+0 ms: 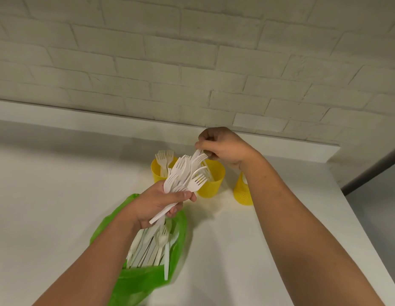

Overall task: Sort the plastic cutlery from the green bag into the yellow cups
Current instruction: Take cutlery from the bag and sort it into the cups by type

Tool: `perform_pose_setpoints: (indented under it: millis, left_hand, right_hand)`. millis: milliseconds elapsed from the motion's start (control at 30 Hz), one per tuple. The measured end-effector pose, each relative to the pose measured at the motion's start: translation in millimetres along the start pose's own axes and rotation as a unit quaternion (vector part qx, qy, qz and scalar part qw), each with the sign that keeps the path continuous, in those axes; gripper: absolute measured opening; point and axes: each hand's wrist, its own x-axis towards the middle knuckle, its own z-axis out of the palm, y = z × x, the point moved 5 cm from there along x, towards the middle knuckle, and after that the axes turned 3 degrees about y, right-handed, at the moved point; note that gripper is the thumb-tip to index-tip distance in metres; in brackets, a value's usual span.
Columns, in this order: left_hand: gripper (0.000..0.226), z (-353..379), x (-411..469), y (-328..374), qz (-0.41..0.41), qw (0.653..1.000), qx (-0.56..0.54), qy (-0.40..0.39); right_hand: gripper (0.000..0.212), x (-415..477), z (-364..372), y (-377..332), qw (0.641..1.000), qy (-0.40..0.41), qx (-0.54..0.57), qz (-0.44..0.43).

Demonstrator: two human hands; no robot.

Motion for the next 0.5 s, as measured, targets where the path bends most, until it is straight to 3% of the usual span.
perform_pose_setpoints:
  millis: [133, 300, 400, 500]
  left_hand:
    - [0.013, 3.5, -0.9, -3.3, -0.006, 0.999, -0.050, -0.018]
    - [0.010, 1.8, -0.9, -2.8, -0.006, 0.998, -0.058, -0.016]
    - [0.014, 4.1, 0.4, -3.0, -0.007, 0.996, -0.083, -0.004]
    - [0.017, 6.5, 0.7, -3.2, -0.014, 0.996, -0.084, -0.003]
  right_hand:
    - [0.017, -1.2, 2.1, 19.3, 0.984, 0.024, 0.178, 0.013]
    - [0.012, -3.1, -3.7, 29.6, 0.921, 0.173, 0.349, 0.011]
    - [0.003, -11.0, 12.8, 36.6, 0.921, 0.142, 0.360, 0.029]
    - [0.017, -16.6, 22.2, 43.2, 0.931, 0.123, 0.342, 0.047]
